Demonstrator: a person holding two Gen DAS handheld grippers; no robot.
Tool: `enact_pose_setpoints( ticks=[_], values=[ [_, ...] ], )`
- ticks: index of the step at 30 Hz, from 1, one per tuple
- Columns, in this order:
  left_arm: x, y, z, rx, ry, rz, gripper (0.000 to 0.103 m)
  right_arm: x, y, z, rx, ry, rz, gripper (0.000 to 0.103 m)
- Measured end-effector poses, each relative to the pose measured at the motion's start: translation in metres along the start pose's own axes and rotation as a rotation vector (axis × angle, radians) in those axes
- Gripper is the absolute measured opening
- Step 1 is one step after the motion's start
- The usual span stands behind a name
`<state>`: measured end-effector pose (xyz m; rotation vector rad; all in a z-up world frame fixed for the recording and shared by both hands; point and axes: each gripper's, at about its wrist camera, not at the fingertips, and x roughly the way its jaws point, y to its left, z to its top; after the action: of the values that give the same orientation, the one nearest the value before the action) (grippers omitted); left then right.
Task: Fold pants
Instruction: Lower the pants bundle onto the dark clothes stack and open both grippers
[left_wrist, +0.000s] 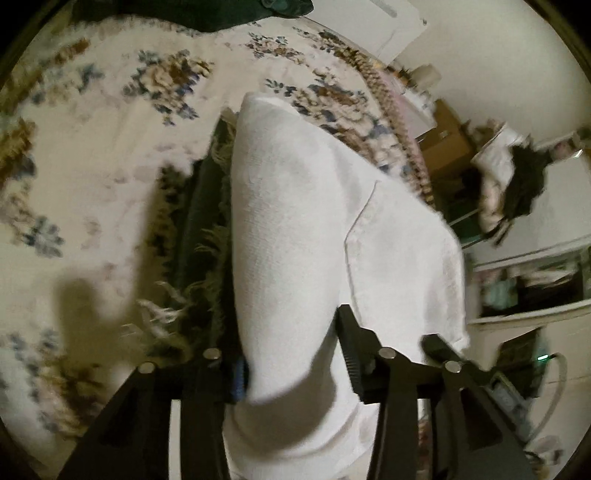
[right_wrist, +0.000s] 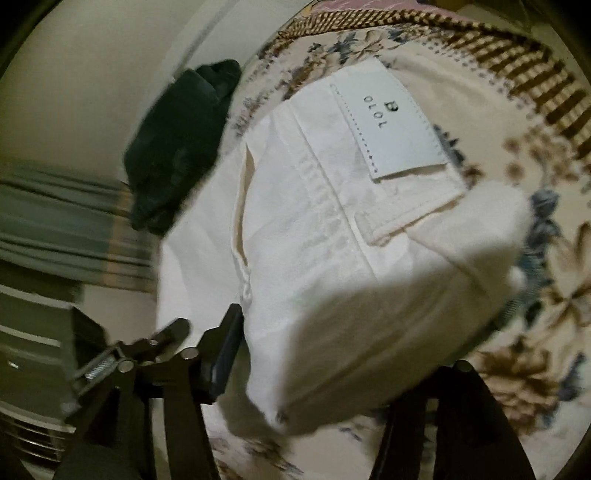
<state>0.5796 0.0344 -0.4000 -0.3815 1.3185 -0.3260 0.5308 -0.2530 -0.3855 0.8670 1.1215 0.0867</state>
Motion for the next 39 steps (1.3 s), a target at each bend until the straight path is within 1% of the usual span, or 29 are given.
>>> enact_pose_setpoints(
  ticks=[1, 3, 4, 5, 6, 8, 10, 11, 12, 13, 14, 15, 16, 17, 18, 19, 20, 21, 22, 24, 27, 32, 35, 39],
  values=[
    [-0.003, -0.003, -0.002, 0.020, -0.007, 0.034, 0.041, -0.001, 0.002, 0.000, -0.011, 0.009, -0.016, 0.060],
    [-0.012, -0.011, -0.006, 0.061, -0.027, 0.107, 0.053, -0.006, 0.006, -0.001, -0.036, 0.015, -0.060, 0.061],
    [-0.017, -0.015, -0.008, 0.077, -0.041, 0.132, 0.055, -0.009, 0.010, -0.001, -0.051, 0.016, -0.084, 0.061],
    [-0.021, -0.018, -0.009, 0.088, -0.053, 0.152, 0.062, -0.013, 0.014, -0.002, -0.067, 0.016, -0.106, 0.061],
    [-0.027, -0.022, -0.012, 0.102, -0.064, 0.175, 0.066, -0.016, 0.018, -0.002, -0.080, 0.016, -0.126, 0.061],
    [-0.032, -0.025, -0.013, 0.114, -0.076, 0.200, 0.070, -0.030, 0.023, -0.007, -0.111, 0.013, -0.168, 0.061],
    [-0.039, -0.030, -0.016, 0.127, -0.091, 0.224, 0.078, -0.046, 0.029, -0.014, -0.136, 0.012, -0.211, 0.061],
    [-0.045, -0.035, -0.018, 0.141, -0.103, 0.249, 0.083, -0.050, 0.032, -0.015, -0.148, 0.008, -0.233, 0.061],
    [-0.047, -0.037, -0.019, 0.150, -0.112, 0.263, 0.086, -0.056, 0.035, -0.019, -0.164, -0.001, -0.258, 0.061],
    [-0.052, -0.043, -0.022, 0.167, -0.126, 0.285, 0.086, -0.064, 0.042, -0.021, -0.187, -0.016, -0.286, 0.061],
    [-0.055, -0.046, -0.023, 0.175, -0.134, 0.298, 0.087, -0.072, 0.049, -0.022, -0.214, -0.035, -0.319, 0.063],
    [-0.058, -0.048, -0.024, 0.180, -0.139, 0.306, 0.091, -0.079, 0.053, -0.022, -0.227, -0.047, -0.338, 0.069],
    [-0.061, -0.050, -0.026, 0.181, -0.143, 0.314, 0.095, -0.084, 0.058, -0.023, -0.241, -0.060, -0.356, 0.072],
    [-0.064, -0.053, -0.028, 0.184, -0.148, 0.319, 0.098, -0.091, 0.064, -0.024, -0.261, -0.076, -0.384, 0.080],
    [-0.067, -0.055, -0.029, 0.187, -0.154, 0.327, 0.099, -0.098, 0.069, -0.025, -0.276, -0.088, -0.404, 0.087],
    [-0.070, -0.058, -0.032, 0.191, -0.158, 0.335, 0.099, -0.104, 0.074, -0.026, -0.295, -0.104, -0.431, 0.091],
    [-0.073, -0.060, -0.033, 0.192, -0.160, 0.340, 0.099, -0.110, 0.081, -0.028, -0.321, -0.122, -0.468, 0.097],
    [-0.077, -0.063, -0.036, 0.195, -0.165, 0.344, 0.099, -0.116, 0.087, -0.029, -0.339, -0.135, -0.494, 0.100],
    [-0.081, -0.066, -0.038, 0.196, -0.171, 0.348, 0.099, -0.125, 0.095, -0.032, -0.367, -0.155, -0.526, 0.100],
    [-0.092, -0.072, -0.043, 0.195, -0.190, 0.350, 0.099, -0.139, 0.103, -0.036, -0.397, -0.187, -0.561, 0.103],
    [-0.112, -0.080, -0.053, 0.188, -0.224, 0.355, 0.099, -0.165, 0.118, -0.043, -0.425, -0.224, -0.582, 0.103],
    [-0.149, -0.102, -0.074, 0.193, -0.287, 0.373, 0.099, -0.213, 0.137, -0.060, -0.457, -0.278, -0.576, 0.103],
    [-0.175, -0.117, -0.093, 0.200, -0.329, 0.385, 0.099, -0.247, 0.149, -0.079, -0.483, -0.304, -0.567, 0.103],
    [-0.214, -0.139, -0.128, 0.209, -0.382, 0.395, 0.099, -0.301, 0.162, -0.109, -0.508, -0.347, -0.542, 0.103]
  ],
)
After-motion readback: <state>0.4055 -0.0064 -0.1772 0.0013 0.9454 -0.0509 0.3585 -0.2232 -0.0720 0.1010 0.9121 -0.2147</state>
